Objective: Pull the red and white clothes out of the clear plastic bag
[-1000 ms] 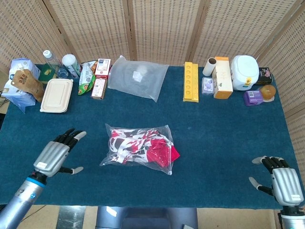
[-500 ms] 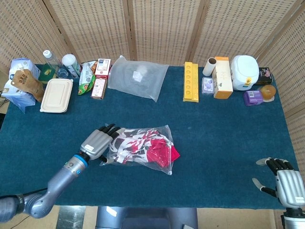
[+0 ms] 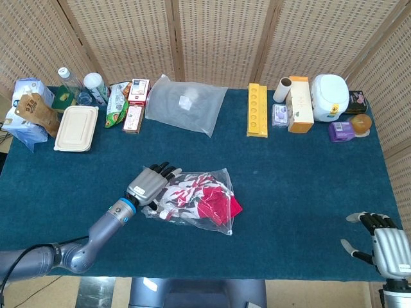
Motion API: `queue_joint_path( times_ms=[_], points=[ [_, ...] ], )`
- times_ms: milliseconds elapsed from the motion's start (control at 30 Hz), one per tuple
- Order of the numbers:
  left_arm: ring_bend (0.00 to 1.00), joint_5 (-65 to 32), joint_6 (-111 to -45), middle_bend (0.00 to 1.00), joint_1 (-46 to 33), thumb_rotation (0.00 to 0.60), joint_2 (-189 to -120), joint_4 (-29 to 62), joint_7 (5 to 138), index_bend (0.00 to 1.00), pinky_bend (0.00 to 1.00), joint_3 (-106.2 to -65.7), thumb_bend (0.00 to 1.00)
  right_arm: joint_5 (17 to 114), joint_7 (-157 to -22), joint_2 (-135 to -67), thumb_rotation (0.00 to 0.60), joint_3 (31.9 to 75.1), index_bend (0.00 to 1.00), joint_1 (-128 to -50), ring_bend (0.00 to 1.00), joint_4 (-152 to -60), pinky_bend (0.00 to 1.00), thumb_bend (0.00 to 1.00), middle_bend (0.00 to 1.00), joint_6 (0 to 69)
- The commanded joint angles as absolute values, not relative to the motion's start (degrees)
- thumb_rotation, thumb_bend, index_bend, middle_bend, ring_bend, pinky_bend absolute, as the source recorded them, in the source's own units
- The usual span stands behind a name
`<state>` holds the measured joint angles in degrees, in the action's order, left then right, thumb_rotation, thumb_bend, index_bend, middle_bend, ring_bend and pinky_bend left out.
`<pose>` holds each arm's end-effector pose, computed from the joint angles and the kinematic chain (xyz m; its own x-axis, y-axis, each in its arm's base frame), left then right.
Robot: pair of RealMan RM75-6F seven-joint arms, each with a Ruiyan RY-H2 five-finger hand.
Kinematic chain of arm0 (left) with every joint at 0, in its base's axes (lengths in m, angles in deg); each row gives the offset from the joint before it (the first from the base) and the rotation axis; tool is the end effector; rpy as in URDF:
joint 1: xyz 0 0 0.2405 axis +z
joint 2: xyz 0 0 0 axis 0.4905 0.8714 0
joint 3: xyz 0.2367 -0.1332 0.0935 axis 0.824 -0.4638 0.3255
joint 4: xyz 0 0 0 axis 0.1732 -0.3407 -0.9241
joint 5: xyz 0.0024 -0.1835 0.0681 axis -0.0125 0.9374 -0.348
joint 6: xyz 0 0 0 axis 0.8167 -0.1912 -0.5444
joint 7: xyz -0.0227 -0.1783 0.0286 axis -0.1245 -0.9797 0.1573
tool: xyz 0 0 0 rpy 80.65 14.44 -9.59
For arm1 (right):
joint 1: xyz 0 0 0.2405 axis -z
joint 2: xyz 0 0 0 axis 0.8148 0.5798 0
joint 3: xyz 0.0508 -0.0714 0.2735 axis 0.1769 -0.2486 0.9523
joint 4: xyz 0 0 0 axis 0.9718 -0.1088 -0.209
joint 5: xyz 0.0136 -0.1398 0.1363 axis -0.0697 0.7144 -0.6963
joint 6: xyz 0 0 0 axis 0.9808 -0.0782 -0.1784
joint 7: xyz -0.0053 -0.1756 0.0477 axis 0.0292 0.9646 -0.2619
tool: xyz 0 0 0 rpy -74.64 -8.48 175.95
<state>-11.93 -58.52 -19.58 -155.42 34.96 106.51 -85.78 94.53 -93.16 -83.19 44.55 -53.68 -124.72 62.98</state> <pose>-0.1352 0.3862 -0.0317 0.6830 0.3009 0.6656 0.6930 -0.5550 -0.4602 -0.3245 -0.1811 0.1868 0.2792 0.0605 0.9583 -0.9593 -0.0271 0.2812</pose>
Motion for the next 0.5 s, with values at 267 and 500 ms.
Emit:
queue_joint_path(
  times_ms=[267, 500],
  points=[
    [0.35, -27.4, -58.6, 0.38, -22.2, 0.600, -163.6, 21.1, 91.9, 0.67, 0.52, -85.3, 0.38, 94.5, -92.5, -83.0, 0.600, 44.7, 0.40, -53.8, 0.40, -125.8, 0.30, 0.22, 0.44, 62.6],
    [0.59, -40.4, -62.8, 0.58, -25.3, 0.600, -170.3, 7.5, 76.6, 0.81, 0.70, -84.0, 0.51, 94.2, -91.7, -82.4, 0.600, 45.0, 0.40, -54.1, 0.40, -127.1, 0.30, 0.21, 0.44, 62.2]
  ],
)
